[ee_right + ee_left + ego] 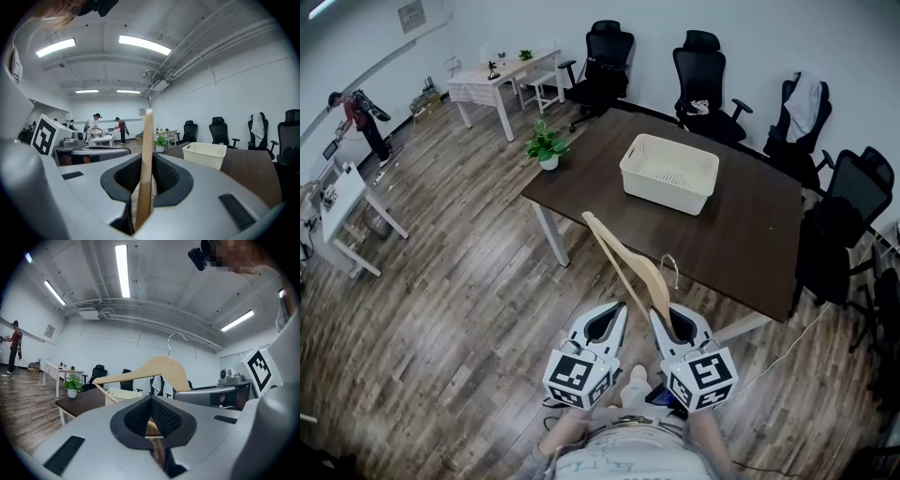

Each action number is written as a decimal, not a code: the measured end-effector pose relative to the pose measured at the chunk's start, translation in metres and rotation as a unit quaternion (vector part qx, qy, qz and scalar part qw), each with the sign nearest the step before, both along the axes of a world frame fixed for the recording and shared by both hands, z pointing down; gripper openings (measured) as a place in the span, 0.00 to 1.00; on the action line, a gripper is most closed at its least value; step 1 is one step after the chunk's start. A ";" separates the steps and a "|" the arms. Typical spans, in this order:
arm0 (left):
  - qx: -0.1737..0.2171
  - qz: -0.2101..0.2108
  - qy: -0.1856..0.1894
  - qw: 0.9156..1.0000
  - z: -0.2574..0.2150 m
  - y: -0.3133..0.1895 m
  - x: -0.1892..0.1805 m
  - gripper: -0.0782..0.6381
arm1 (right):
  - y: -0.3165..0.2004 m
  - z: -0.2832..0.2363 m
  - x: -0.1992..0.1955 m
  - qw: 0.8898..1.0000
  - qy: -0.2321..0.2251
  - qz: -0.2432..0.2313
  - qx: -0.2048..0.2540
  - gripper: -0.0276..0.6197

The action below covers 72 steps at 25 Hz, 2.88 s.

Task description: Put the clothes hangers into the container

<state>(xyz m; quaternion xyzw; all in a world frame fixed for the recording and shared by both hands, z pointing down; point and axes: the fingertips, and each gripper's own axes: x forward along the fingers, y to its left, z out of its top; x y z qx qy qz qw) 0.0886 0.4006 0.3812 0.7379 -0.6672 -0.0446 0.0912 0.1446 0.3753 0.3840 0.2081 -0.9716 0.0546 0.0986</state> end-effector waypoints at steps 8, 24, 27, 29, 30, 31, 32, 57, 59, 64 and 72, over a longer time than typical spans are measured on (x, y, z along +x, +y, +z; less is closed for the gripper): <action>-0.001 -0.006 -0.001 1.000 -0.005 -0.048 0.007 0.12 | -0.047 -0.004 0.001 1.000 0.001 -0.016 0.002 0.14; -0.008 -0.042 -0.001 0.999 0.005 -0.095 0.000 0.12 | -0.104 0.000 -0.010 0.999 -0.001 -0.053 0.005 0.14; -0.011 -0.037 0.000 0.999 0.008 -0.105 -0.003 0.12 | -0.113 0.002 -0.009 0.999 -0.001 -0.046 0.002 0.14; -0.011 -0.030 0.002 0.999 0.009 -0.114 -0.003 0.12 | -0.120 0.003 -0.007 0.999 0.000 -0.034 0.001 0.14; -0.011 -0.025 0.003 1.000 0.009 -0.118 -0.004 0.12 | -0.123 0.003 -0.007 1.000 0.001 -0.028 0.001 0.14; -0.009 -0.019 0.003 1.000 0.009 -0.122 -0.006 0.12 | -0.126 0.004 -0.008 1.000 0.002 -0.023 0.001 0.14; -0.008 -0.012 0.003 1.000 0.009 -0.127 -0.007 0.12 | -0.130 0.004 -0.009 1.000 0.002 -0.017 0.001 0.14; -0.012 0.105 0.001 0.994 0.013 -0.237 -0.082 0.12 | -0.223 0.015 -0.085 0.996 0.010 0.083 -0.007 0.14; -0.010 0.111 0.002 0.994 0.013 -0.242 -0.091 0.12 | -0.228 0.016 -0.095 0.996 0.010 0.087 -0.005 0.14; -0.010 0.127 0.004 0.992 0.016 -0.252 -0.109 0.12 | -0.239 0.021 -0.111 0.994 0.013 0.105 -0.007 0.14; -0.014 0.140 0.004 0.990 0.023 -0.255 -0.138 0.12 | -0.246 0.028 -0.129 0.991 0.014 0.132 -0.012 0.14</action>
